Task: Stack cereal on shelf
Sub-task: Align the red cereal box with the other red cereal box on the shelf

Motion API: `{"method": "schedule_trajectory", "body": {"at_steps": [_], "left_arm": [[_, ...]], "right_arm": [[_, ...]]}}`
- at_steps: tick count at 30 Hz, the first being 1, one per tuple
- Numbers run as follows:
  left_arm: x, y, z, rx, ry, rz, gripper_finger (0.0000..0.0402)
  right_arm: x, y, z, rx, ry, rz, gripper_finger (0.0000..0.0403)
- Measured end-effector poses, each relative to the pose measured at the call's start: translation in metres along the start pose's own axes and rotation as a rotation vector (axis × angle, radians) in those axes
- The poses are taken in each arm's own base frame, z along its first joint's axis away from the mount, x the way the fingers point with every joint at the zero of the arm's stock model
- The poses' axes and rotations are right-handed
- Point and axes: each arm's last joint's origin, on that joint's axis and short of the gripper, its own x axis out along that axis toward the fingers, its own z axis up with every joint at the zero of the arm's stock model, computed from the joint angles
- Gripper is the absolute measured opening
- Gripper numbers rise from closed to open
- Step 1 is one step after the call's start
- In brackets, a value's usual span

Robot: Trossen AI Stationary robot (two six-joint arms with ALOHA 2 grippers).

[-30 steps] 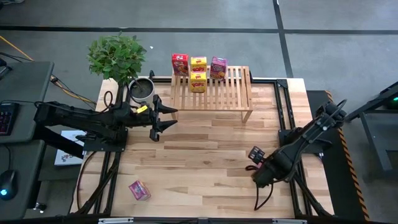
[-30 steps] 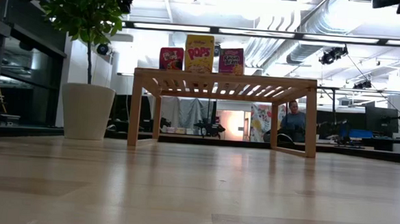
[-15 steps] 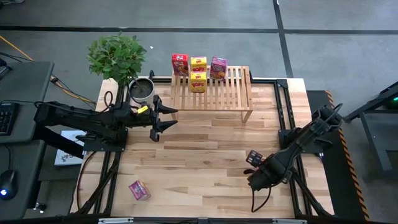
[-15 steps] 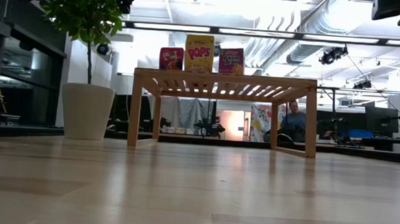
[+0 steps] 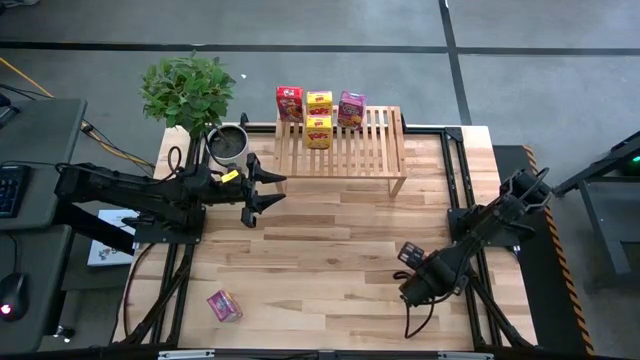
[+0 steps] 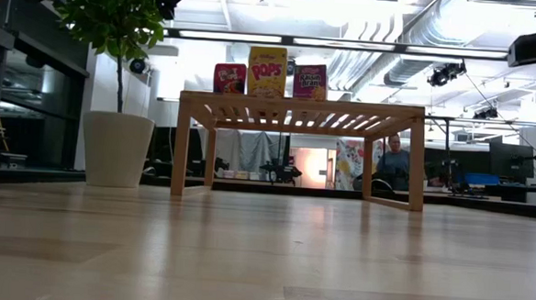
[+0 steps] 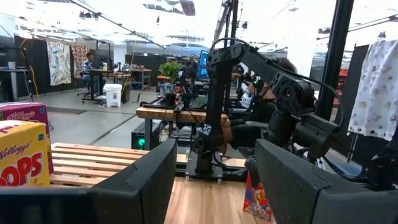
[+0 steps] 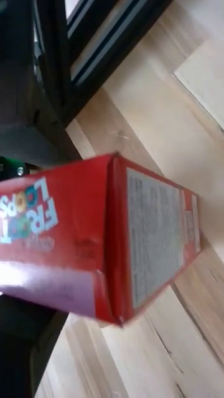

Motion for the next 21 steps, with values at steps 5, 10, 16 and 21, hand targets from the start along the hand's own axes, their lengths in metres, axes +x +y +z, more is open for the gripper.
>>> {"method": "schedule_trajectory", "body": {"at_steps": [5, 10, 16, 21], "left_arm": [[0.000, 0.000, 0.000, 0.000, 0.000, 0.000, 0.0207], [0.000, 0.000, 0.000, 0.000, -0.001, 0.000, 0.0207], [0.000, 0.000, 0.000, 0.000, -0.005, 0.000, 0.0207], [0.000, 0.000, 0.001, -0.001, -0.009, -0.001, 0.0207]], "right_arm": [[0.000, 0.000, 0.000, -0.001, -0.005, 0.000, 0.0206], [-0.005, 0.001, 0.002, 0.004, -0.026, 0.037, 0.0151], [-0.060, -0.012, 0.020, -0.026, -0.252, -0.124, 0.0141], [-0.132, -0.044, 0.006, 0.101, -0.315, -0.555, 0.0152]]}}
